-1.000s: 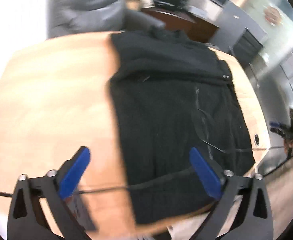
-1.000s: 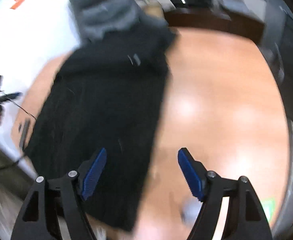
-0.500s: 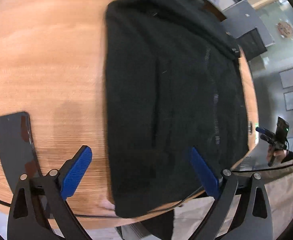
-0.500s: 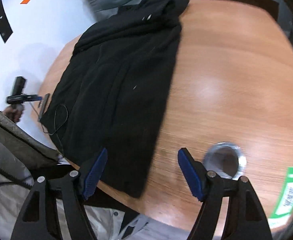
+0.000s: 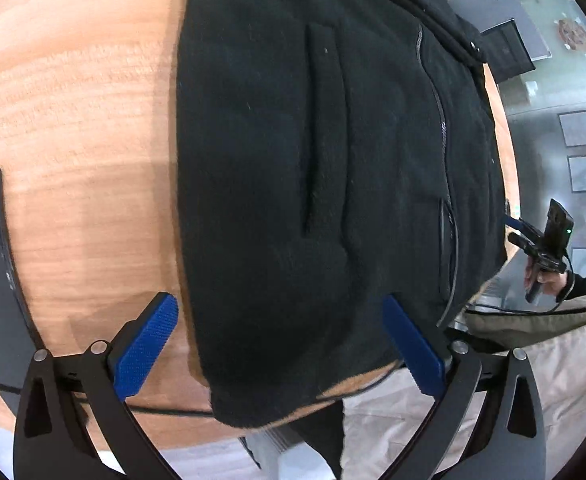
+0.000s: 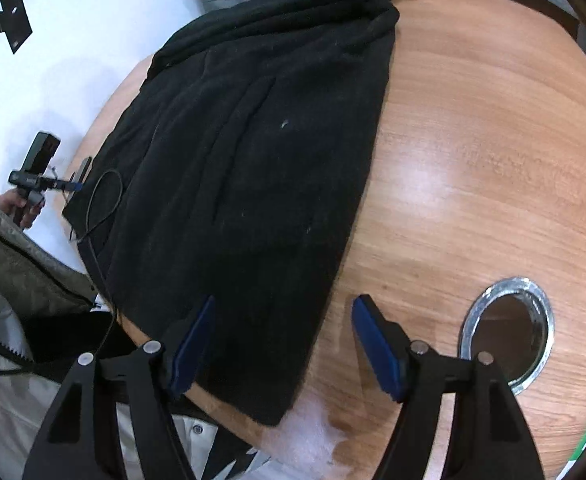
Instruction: Fold clothes
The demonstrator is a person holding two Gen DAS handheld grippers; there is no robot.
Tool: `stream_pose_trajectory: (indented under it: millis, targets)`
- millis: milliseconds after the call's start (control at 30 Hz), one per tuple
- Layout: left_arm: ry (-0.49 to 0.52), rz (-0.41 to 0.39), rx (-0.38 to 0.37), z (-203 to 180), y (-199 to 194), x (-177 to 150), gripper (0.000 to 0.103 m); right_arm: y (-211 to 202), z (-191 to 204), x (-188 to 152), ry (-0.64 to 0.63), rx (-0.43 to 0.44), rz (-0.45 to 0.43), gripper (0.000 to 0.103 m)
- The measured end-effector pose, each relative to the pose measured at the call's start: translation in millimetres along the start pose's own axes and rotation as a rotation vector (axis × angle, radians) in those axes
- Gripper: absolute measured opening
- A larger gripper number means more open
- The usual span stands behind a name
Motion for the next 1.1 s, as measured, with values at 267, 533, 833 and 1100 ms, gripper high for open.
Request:
stream_pose_trajectory:
  millis: [267,533,833,1100]
  targets:
    - [-0.141,0.030,-0.077,9,-11,-6,0.019,22,15,13,0.058,0.081,0.022,0.013]
    - [-0.294,-0.039,-0.265,2,-53,1,0.014,-9,48,59,0.057,0.244,-0.072,0.010]
    - [-0.405,-0.432,-0.665,-67,-177,90,0.014,-111,80,166,-0.067,0.379,-0.372,0.009]
    - [-0.403,-0.637,-0.812,-75,-241,201,0.015,-144,63,276,-0.064,0.376,-0.515,0.009]
Point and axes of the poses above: each gripper's, at about its wrist camera, not at the fingertips, and y roughly the way its jaws point, z to its left, x to its top, the point moved 9 cm from there along y, roughly the way its jaws point, and after that the axes turned 4 degrees about z, right-handed, at the moved point
